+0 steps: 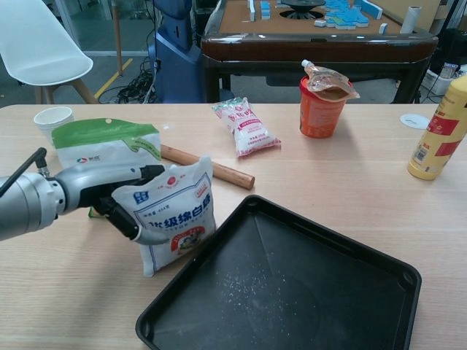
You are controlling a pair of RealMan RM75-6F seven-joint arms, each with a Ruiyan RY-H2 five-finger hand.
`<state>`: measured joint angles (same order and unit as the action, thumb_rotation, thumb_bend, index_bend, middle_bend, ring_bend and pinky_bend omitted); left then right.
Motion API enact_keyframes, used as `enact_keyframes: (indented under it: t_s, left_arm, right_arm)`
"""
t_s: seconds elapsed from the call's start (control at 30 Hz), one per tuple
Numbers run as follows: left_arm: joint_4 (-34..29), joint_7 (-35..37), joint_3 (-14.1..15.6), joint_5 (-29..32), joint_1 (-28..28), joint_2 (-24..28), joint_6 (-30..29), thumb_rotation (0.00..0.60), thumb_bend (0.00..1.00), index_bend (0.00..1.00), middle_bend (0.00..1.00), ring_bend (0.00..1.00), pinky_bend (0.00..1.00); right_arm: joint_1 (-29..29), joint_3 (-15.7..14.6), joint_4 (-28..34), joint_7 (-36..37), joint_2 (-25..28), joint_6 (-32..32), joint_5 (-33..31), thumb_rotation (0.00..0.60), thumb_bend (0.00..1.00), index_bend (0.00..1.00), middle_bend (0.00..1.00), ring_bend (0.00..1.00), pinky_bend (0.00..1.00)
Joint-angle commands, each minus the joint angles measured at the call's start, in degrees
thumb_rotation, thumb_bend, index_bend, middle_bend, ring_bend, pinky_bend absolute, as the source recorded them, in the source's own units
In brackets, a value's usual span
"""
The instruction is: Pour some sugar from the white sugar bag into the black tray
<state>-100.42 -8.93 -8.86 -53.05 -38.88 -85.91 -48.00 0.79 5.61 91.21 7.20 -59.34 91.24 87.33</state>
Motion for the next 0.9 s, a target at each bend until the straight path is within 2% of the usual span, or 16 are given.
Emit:
enact_keyframes:
  t_s: [0.03, 0.53, 0.9]
  left_arm:
    - [-0.8, -0.04, 0.4, -0.19, -0.18, 0.55, -0.08, 0.6, 0.22, 0.0, 0.17, 0.19, 0.47]
    - [-4.1, 1.44, 1.89, -0.25, -0.77, 2.73, 0.61, 0.6, 0.22, 0.0, 0.16, 0.19, 0.47]
    - [-3.18, 1.62, 1.93, 2.27, -2.2, 2.94, 1.37, 0.6, 0.22, 0.0, 0.16, 0.19, 0.47]
  right_arm:
    - [-0.04, 0.02, -0.06, 0.09, -0.02, 0.07, -0.05, 0.6, 0.23, 0.4, 0.37, 0.21, 0.24]
    - [-0.06, -0.03, -0.27, 0.43, -0.24, 0.27, 0.15, 0.6, 0.23, 0.4, 0.37, 0.21, 0.24]
    - [-0.06, 0.04, -0.42, 0.52, -0.35, 0.28, 0.0, 0.6, 0.23, 0.4, 0.37, 0.21, 0.24]
